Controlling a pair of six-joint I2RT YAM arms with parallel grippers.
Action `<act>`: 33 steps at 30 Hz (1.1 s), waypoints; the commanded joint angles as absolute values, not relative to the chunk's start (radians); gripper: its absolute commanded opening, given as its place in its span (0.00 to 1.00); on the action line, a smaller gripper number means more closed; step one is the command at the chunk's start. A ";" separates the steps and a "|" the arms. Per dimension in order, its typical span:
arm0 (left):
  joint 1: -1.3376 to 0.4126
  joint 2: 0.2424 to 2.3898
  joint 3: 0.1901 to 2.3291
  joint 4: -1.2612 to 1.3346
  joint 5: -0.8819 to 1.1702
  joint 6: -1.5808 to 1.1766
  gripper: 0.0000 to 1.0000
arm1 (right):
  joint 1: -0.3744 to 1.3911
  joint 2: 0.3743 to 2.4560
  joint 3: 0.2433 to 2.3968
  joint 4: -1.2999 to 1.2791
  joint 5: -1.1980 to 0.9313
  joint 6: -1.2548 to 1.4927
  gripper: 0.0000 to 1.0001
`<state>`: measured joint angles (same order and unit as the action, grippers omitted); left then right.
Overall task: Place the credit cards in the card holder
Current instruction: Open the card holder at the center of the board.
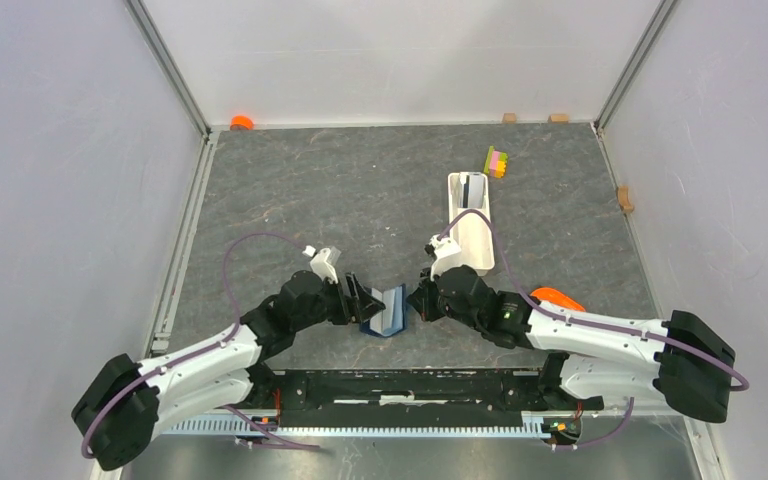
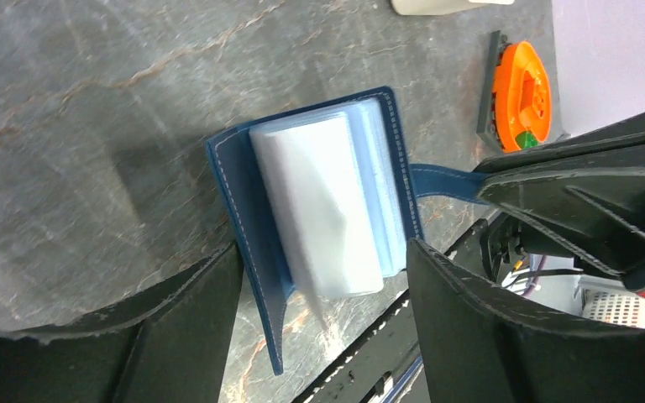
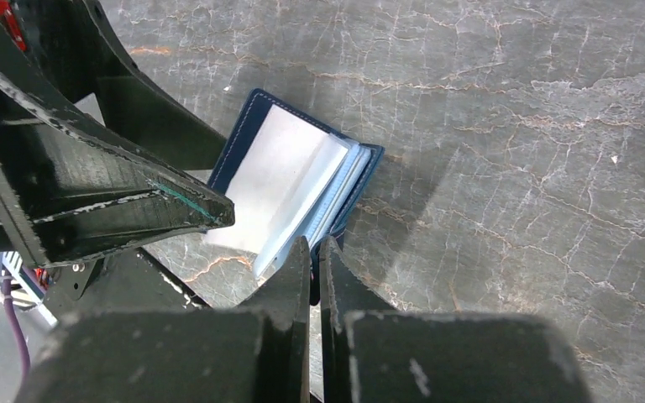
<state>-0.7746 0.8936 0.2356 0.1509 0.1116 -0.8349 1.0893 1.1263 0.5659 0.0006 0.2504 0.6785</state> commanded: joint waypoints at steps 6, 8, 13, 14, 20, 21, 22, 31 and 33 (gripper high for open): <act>-0.775 1.025 0.340 0.120 0.199 -0.717 0.86 | 1.107 1.113 0.585 0.055 0.235 0.667 0.00; -0.775 1.052 0.355 0.117 0.206 -0.706 0.88 | 1.106 1.105 0.581 0.053 0.240 0.665 0.00; -0.775 1.080 0.371 0.117 0.213 -0.692 0.92 | 1.107 1.095 0.574 0.048 0.244 0.666 0.00; -0.775 1.084 0.372 0.117 0.217 -0.693 0.92 | 1.107 1.095 0.574 0.048 0.245 0.665 0.00; -0.776 1.103 0.362 0.133 0.232 -0.696 0.93 | 1.107 1.105 0.569 0.054 0.237 0.667 0.00; -0.776 1.107 0.362 0.133 0.231 -0.695 0.93 | 1.108 1.106 0.569 0.054 0.236 0.667 0.00; -0.776 1.108 0.362 0.133 0.229 -0.695 0.93 | 1.108 1.106 0.570 0.054 0.236 0.666 0.00; -0.778 1.126 0.362 0.171 0.256 -0.702 0.93 | 1.108 1.111 0.563 0.054 0.237 0.667 0.00; -0.778 1.120 0.356 0.184 0.258 -0.710 0.93 | 1.108 1.111 0.563 0.052 0.235 0.668 0.00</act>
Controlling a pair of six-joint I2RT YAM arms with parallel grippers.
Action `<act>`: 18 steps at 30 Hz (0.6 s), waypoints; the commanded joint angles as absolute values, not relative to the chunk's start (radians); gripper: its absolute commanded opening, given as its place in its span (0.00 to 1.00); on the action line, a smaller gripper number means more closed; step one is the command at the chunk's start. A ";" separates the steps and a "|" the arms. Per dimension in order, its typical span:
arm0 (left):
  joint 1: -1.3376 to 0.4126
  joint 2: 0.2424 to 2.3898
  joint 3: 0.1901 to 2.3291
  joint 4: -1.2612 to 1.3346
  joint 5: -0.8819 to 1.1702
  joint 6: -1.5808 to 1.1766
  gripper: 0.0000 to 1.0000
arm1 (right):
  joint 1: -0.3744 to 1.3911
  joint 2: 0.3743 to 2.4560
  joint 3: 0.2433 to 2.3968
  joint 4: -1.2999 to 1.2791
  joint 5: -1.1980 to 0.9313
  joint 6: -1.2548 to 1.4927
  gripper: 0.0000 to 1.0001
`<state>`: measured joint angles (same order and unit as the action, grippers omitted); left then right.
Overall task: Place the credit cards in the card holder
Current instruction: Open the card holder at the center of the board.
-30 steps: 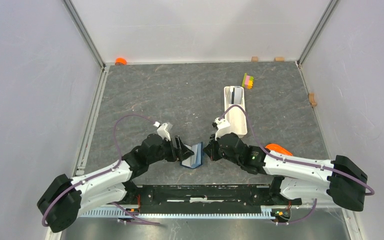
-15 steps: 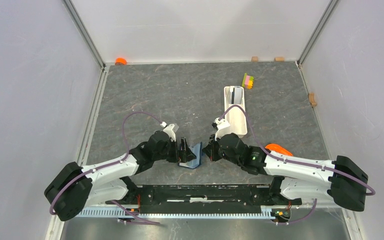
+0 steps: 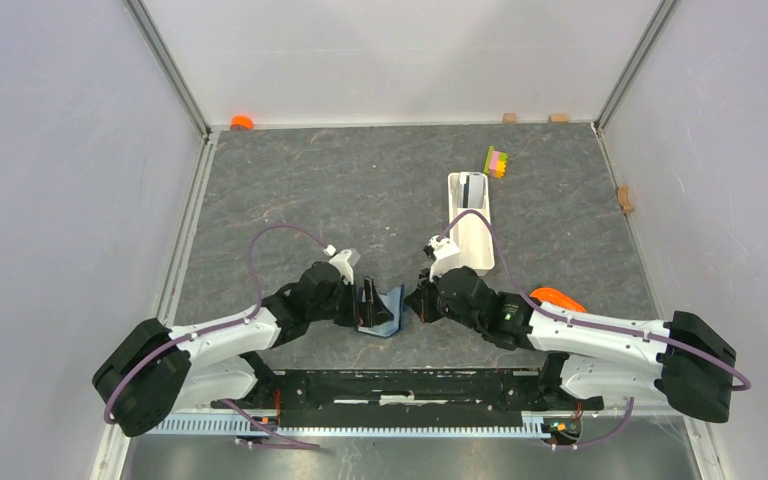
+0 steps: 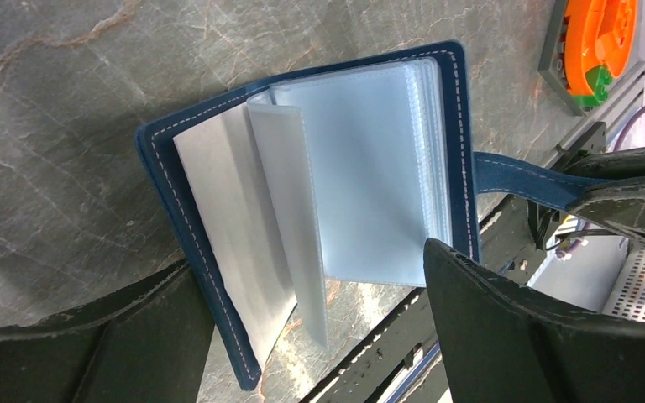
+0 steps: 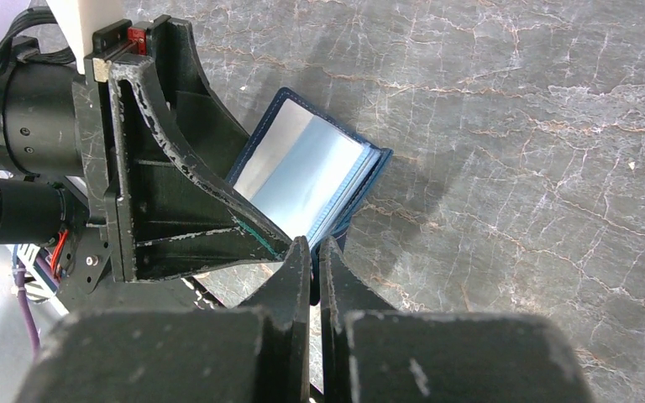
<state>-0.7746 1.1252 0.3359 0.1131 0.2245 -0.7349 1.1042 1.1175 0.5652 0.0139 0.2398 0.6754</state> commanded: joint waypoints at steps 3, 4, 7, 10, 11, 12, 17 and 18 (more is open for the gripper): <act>-0.778 1.116 0.348 0.198 0.261 -0.715 0.93 | 1.108 1.113 0.563 0.052 0.236 0.667 0.00; -0.778 1.117 0.347 0.205 0.264 -0.717 0.93 | 1.108 1.115 0.563 0.052 0.236 0.667 0.00; -0.778 1.125 0.342 0.213 0.265 -0.721 0.93 | 1.108 1.120 0.563 0.052 0.233 0.668 0.00; -0.778 1.135 0.343 0.197 0.253 -0.723 0.92 | 1.108 1.119 0.563 0.052 0.232 0.668 0.00; -0.777 1.137 0.344 0.188 0.247 -0.723 0.91 | 1.108 1.118 0.562 0.051 0.233 0.669 0.00; -0.778 1.139 0.345 0.180 0.243 -0.721 0.90 | 1.107 1.117 0.561 0.051 0.233 0.669 0.00; -0.779 1.153 0.361 0.130 0.223 -0.703 0.88 | 1.108 1.111 0.557 0.051 0.236 0.670 0.00; -0.779 1.158 0.365 0.120 0.220 -0.699 0.88 | 1.108 1.111 0.557 0.051 0.235 0.670 0.00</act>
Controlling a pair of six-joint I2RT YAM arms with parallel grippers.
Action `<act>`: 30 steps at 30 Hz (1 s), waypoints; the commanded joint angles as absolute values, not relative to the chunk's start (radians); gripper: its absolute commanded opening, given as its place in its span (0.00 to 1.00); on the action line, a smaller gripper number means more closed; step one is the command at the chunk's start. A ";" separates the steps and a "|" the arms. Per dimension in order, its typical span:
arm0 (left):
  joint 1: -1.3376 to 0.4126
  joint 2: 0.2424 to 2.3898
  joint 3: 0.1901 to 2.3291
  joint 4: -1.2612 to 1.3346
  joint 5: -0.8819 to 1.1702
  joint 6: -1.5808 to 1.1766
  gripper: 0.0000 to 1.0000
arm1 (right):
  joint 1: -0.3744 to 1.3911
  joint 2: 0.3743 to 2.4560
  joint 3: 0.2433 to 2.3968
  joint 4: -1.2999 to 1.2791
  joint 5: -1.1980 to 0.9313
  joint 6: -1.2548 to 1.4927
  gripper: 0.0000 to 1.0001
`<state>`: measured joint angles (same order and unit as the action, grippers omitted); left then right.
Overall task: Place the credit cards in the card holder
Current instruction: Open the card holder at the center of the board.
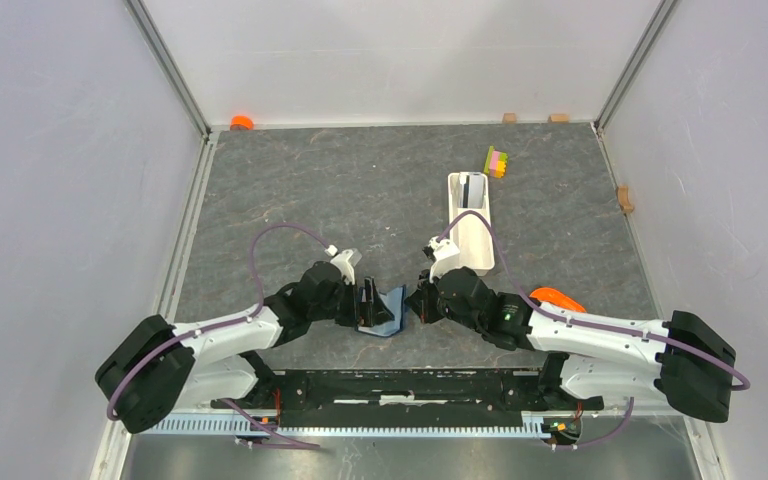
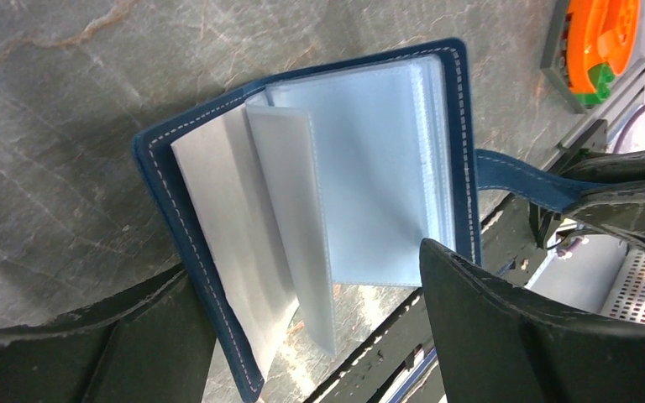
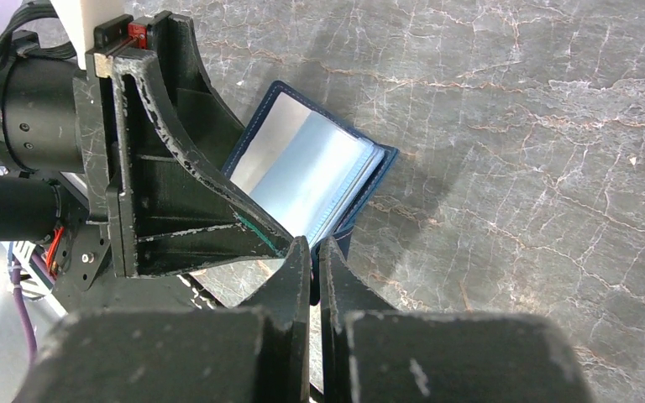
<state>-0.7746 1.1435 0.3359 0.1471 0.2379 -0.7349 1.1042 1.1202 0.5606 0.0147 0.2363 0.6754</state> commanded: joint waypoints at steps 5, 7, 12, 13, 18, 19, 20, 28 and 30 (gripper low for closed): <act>-0.782 1.163 0.378 0.079 0.201 -0.679 0.88 | 1.109 1.110 0.555 0.051 0.235 0.672 0.00; -0.785 1.156 0.379 0.085 0.211 -0.677 0.89 | 1.109 1.111 0.552 0.051 0.236 0.672 0.00; -0.793 1.128 0.368 0.166 0.275 -0.687 0.90 | 1.109 1.113 0.551 0.050 0.235 0.673 0.00; -0.796 1.127 0.365 0.179 0.280 -0.690 0.90 | 1.109 1.113 0.552 0.049 0.235 0.672 0.00; -0.801 1.161 0.364 0.183 0.275 -0.693 0.93 | 1.111 1.113 0.551 0.049 0.235 0.673 0.00; -0.802 1.171 0.364 0.183 0.273 -0.693 0.94 | 1.111 1.112 0.551 0.048 0.236 0.673 0.00; -0.805 1.177 0.364 0.183 0.268 -0.692 0.94 | 1.111 1.113 0.552 0.048 0.236 0.673 0.00; -0.808 1.193 0.363 0.177 0.235 -0.698 0.87 | 1.112 1.104 0.553 0.040 0.244 0.673 0.00; -0.808 1.196 0.366 0.154 0.214 -0.698 0.86 | 1.112 1.104 0.554 0.040 0.245 0.673 0.00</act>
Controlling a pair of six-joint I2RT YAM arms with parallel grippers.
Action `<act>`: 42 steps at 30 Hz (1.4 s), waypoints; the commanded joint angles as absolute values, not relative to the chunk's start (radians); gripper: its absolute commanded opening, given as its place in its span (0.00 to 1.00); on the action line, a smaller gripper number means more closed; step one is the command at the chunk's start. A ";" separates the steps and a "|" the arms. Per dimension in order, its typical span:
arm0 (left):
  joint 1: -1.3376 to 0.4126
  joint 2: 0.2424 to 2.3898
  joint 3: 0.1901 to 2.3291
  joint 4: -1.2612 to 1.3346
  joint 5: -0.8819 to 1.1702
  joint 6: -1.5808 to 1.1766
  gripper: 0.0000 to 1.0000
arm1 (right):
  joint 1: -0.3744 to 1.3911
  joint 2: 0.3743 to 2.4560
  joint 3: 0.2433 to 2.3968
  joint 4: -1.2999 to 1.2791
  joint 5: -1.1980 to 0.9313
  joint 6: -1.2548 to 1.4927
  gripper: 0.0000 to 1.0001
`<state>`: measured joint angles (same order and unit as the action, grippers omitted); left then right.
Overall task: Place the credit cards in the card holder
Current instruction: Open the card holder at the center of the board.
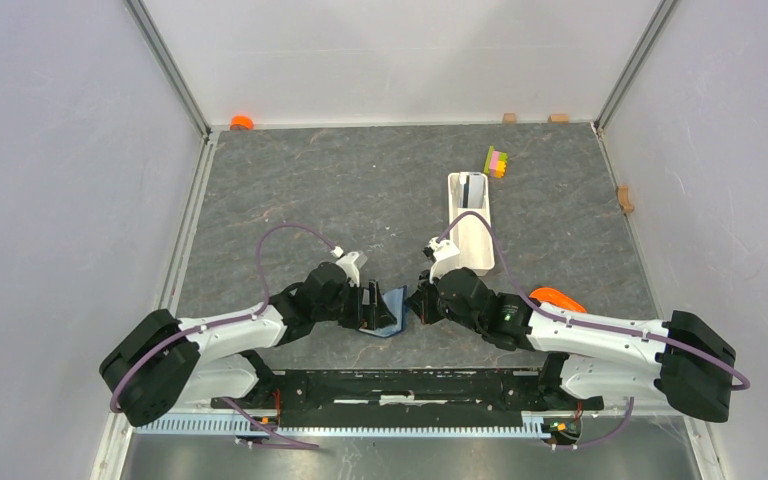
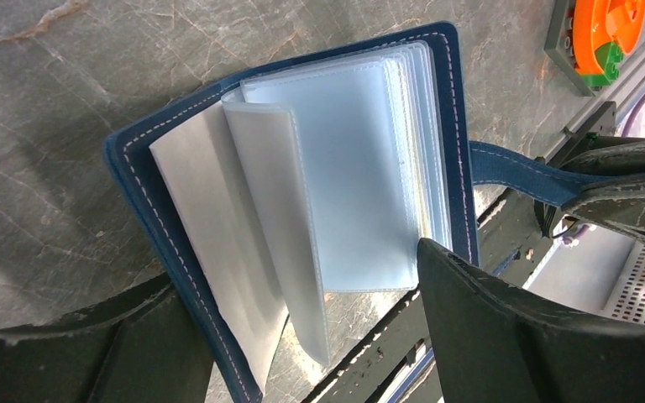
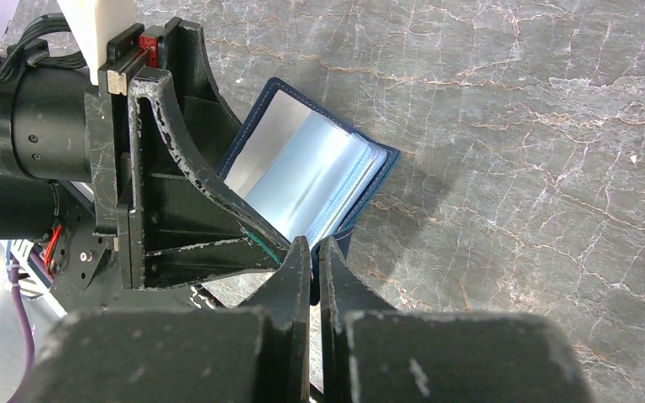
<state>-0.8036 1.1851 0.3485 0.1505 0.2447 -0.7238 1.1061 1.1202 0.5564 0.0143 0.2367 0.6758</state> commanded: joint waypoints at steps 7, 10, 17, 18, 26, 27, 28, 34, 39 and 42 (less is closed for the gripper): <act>-0.810 1.156 0.370 0.074 0.135 -0.689 0.86 | 1.114 1.106 0.548 0.034 0.255 0.673 0.00; -0.810 1.144 0.372 0.044 0.108 -0.687 0.85 | 1.114 1.110 0.547 0.031 0.259 0.673 0.00; -0.810 1.132 0.380 -0.033 0.051 -0.703 0.79 | 1.114 1.117 0.546 0.017 0.272 0.671 0.00; -0.810 1.128 0.380 -0.044 0.038 -0.711 0.78 | 1.113 1.117 0.546 0.016 0.273 0.671 0.00; -0.810 1.060 0.387 -0.172 -0.056 -0.777 0.77 | 1.114 1.135 0.546 0.004 0.286 0.665 0.00; -0.810 1.048 0.383 -0.182 -0.065 -0.788 0.77 | 1.114 1.138 0.546 0.002 0.286 0.664 0.00; -0.810 1.036 0.380 -0.194 -0.075 -0.800 0.77 | 1.114 1.141 0.546 0.003 0.287 0.664 0.00; -0.808 1.015 0.371 -0.226 -0.099 -0.846 0.77 | 1.114 1.156 0.551 0.002 0.289 0.658 0.00; -0.805 0.998 0.339 -0.196 -0.092 -0.905 0.72 | 1.114 1.167 0.549 0.002 0.296 0.657 0.00; -0.802 0.988 0.321 -0.188 -0.101 -0.923 0.68 | 1.114 1.179 0.546 -0.029 0.317 0.657 0.00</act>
<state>-0.8051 1.0065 0.3527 -0.1856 -0.0719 -0.8551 1.1061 1.1645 0.5472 -0.0113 0.2741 0.6670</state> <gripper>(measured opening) 0.699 0.022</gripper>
